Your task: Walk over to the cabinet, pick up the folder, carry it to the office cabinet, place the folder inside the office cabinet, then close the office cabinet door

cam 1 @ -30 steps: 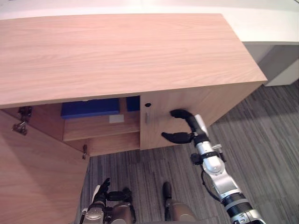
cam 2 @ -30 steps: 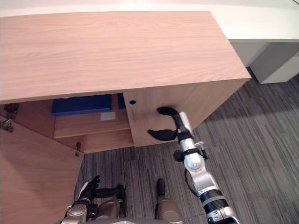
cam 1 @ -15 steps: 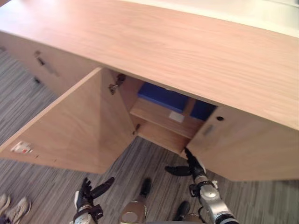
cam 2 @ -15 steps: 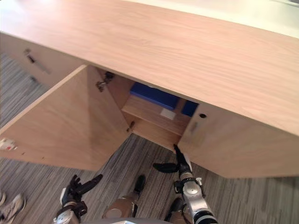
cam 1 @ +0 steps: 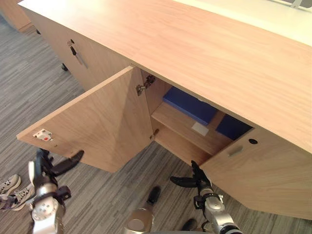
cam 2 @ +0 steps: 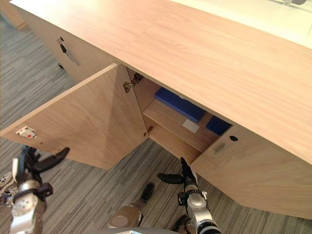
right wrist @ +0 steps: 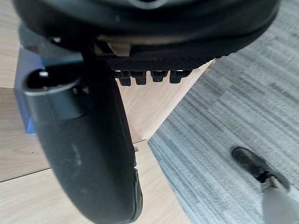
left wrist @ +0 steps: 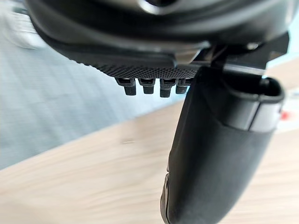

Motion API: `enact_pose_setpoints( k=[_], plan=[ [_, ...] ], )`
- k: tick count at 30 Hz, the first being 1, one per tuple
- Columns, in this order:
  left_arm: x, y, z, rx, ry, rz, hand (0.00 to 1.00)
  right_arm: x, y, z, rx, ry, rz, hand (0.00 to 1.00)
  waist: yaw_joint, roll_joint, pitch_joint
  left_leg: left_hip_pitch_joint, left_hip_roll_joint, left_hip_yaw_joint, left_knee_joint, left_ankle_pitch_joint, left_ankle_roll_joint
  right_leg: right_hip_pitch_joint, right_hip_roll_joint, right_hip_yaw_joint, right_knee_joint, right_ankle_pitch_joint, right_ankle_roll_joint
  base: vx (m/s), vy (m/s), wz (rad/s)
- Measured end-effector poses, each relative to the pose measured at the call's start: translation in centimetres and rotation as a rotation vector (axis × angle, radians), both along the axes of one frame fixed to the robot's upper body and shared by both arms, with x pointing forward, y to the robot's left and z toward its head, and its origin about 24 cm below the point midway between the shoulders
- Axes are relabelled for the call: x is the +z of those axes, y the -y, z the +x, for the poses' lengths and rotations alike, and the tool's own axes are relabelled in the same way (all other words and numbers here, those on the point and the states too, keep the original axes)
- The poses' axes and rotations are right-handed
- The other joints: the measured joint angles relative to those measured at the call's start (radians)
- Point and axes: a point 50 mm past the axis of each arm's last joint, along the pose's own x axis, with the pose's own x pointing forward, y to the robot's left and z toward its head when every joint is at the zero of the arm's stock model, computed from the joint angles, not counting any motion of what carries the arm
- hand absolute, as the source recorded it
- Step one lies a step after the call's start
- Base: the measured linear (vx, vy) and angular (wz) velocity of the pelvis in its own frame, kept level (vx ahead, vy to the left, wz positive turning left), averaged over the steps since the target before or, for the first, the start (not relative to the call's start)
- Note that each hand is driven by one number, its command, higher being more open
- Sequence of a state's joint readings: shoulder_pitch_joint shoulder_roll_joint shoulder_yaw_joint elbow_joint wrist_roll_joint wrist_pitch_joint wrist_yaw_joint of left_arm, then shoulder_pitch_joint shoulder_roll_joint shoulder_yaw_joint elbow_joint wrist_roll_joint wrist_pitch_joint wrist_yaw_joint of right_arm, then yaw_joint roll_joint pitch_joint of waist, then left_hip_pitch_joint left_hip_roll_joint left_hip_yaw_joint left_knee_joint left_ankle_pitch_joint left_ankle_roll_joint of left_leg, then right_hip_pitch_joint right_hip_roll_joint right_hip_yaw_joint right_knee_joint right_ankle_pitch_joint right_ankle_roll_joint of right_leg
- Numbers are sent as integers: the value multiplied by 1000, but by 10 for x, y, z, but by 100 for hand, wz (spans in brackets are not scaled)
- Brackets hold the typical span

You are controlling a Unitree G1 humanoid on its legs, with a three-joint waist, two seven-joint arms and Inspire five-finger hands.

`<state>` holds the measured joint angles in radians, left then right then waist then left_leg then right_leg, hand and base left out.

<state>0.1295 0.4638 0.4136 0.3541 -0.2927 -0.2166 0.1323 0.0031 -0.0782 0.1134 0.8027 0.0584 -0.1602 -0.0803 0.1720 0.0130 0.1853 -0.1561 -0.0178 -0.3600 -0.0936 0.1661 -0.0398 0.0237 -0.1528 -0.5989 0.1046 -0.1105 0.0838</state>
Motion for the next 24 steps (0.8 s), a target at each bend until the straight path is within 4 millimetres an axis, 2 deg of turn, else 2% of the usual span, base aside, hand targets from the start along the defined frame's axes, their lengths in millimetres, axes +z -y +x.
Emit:
enact_pose_setpoints(
  k=[2,4,10,13,16,17,18,22,24],
  plan=[
    [9,-9,0,5,-3,43,100,-5,6,-11,-28,-31,3,100,2,-22,-4,-7,9,14,0,-1,-1,-15,7,24,0,0,-1,-38,-17,-18],
    [11,-12,-2,26,3,47,100,-8,12,-18,-58,-48,1,100,2,-32,-9,-9,14,28,0,-3,-2,-26,11,47,0,3,-4,-30,-2,-24],
    [3,-14,-16,79,-17,36,100,-14,27,-33,-134,-90,-2,100,4,-43,-13,3,34,88,0,-6,-3,-45,20,107,4,16,-14,-42,2,-30],
    [-14,5,-37,111,-18,-27,100,-16,31,-40,-173,-106,1,100,5,-42,-15,10,39,125,0,-13,-8,-58,23,147,4,26,-19,-72,22,-35],
    [-35,44,-65,94,-33,-123,100,-21,36,-52,-224,-138,6,100,4,-42,-16,10,39,162,0,-13,-7,-75,24,192,4,31,-23,-65,35,-21],
    [-38,51,-71,89,-42,-138,100,-22,36,-54,-230,-147,6,100,4,-42,-16,10,40,174,0,-13,-7,-80,24,205,4,32,-21,-83,50,-29],
    [-46,66,-82,73,-67,-175,100,-24,37,-58,-244,-169,8,100,4,-40,-17,8,40,194,0,-14,-5,-91,26,232,4,33,-11,-53,31,-25],
    [-68,100,-94,4,-152,-269,100,-28,36,-64,-262,-200,12,100,0,-36,-18,-8,55,291,0,-17,0,-129,32,310,12,35,-3,-90,37,-9],
    [-85,116,-98,-34,-229,-324,100,-28,35,-60,-260,-193,14,100,-15,-39,-16,-31,49,314,5,-20,-5,-161,27,344,13,36,6,-64,55,-15]
  ],
)
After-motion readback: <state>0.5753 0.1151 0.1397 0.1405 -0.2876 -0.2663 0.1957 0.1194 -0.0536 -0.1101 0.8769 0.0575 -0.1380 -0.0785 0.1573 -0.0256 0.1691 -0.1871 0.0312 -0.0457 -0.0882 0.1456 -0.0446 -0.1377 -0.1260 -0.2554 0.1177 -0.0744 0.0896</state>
